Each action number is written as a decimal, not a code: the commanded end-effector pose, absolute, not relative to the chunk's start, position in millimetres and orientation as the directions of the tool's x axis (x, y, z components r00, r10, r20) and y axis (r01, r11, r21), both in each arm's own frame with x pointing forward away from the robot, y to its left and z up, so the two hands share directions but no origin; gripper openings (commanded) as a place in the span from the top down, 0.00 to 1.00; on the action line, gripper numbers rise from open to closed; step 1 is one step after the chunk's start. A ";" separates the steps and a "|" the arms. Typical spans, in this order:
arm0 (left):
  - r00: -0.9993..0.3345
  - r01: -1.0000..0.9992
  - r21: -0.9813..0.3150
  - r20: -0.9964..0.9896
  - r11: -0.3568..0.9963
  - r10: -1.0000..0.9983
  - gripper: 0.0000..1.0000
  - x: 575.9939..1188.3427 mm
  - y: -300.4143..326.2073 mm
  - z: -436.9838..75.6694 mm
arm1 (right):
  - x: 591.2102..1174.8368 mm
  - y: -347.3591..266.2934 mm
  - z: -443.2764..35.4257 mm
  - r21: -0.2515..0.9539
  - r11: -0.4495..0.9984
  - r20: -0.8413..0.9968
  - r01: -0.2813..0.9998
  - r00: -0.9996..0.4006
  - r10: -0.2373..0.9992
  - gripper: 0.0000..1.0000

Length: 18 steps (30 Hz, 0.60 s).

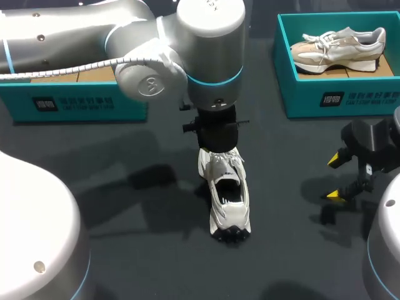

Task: Take the shoe out of the shoebox, open the shoe tongue, remove and reinsert the insole, then place the shoe into the shoebox

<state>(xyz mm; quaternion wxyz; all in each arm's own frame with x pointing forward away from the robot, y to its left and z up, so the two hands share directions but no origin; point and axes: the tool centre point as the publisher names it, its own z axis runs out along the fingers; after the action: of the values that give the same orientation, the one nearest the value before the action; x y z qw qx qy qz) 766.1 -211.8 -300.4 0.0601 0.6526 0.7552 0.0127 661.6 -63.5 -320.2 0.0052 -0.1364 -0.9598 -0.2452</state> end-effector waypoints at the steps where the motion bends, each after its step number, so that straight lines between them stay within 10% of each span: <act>1: -0.136 0.985 0.098 -0.059 0.141 0.989 0.57 769.3 -210.2 -282.7 | 659.7 -63.7 -319.4 0.468 0.843 0.075 0.265 -0.963 0.261 0.00; 18: -0.071 0.997 0.000 -0.108 0.071 0.992 0.71 753.6 -223.2 -272.1 | 659.7 -63.7 -319.4 0.468 0.843 0.075 0.265 -0.963 0.261 0.00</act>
<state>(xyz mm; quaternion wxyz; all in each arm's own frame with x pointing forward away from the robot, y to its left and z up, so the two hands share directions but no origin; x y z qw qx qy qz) 757.0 -221.3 -264.6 0.0363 0.6798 0.7316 -0.0361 661.6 -63.6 -320.2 0.0052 -0.1364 -0.9598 -0.2452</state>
